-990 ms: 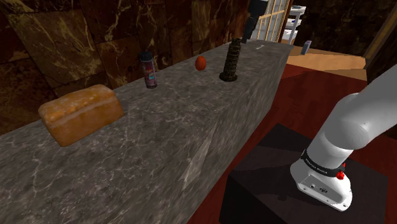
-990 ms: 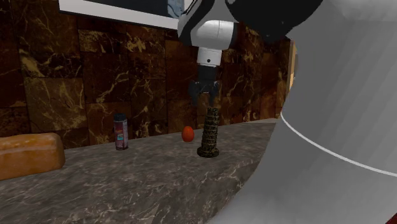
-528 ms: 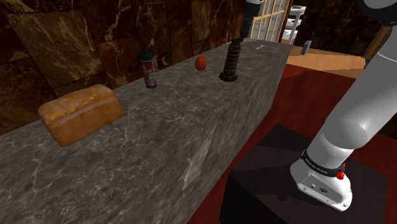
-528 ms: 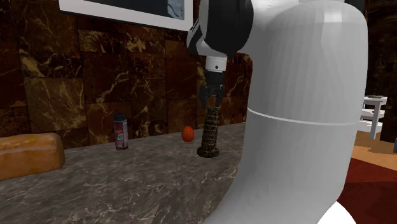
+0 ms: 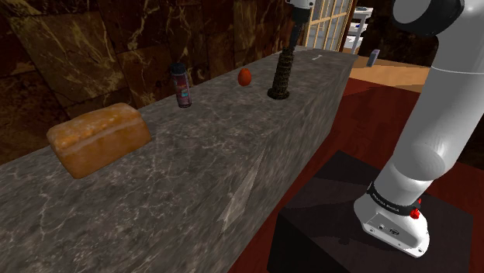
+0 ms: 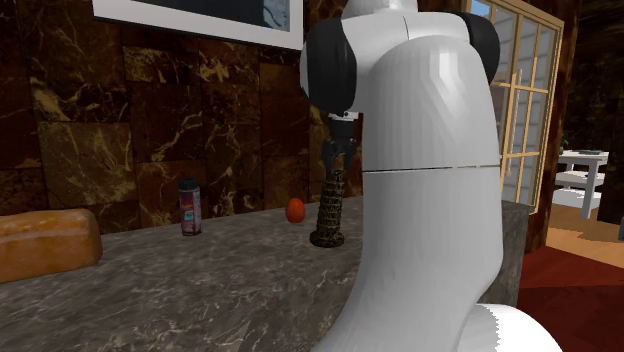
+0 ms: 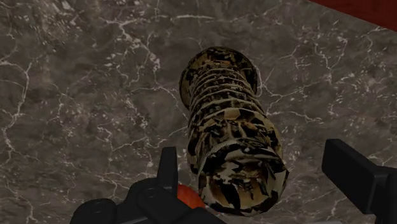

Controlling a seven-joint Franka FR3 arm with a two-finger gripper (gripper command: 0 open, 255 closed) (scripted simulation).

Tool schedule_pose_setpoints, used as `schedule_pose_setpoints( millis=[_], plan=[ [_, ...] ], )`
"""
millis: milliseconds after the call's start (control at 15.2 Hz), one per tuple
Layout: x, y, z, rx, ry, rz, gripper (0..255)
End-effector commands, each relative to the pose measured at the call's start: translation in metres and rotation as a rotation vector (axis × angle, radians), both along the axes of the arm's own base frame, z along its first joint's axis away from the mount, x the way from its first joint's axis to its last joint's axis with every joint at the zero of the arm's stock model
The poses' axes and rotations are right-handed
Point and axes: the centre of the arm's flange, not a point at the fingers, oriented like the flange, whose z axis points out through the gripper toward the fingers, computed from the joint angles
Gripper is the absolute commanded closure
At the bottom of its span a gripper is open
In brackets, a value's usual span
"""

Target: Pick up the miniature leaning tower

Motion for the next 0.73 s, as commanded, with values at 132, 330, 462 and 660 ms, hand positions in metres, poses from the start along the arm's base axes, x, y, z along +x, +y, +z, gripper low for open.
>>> schedule_pose_setpoints(
  millis=[132, 330, 462, 660],
  plan=[
    [0.001, -0.001, -0.022, 0.000, 0.000, 0.001, 0],
    [0.001, -0.001, -0.030, 0.000, 0.000, 0.001, 0],
    [0.001, -0.001, -0.030, 0.000, 0.000, 0.001, 255],
    [0.001, -0.001, -0.030, 0.000, 0.000, 0.001, 255]
  ],
)
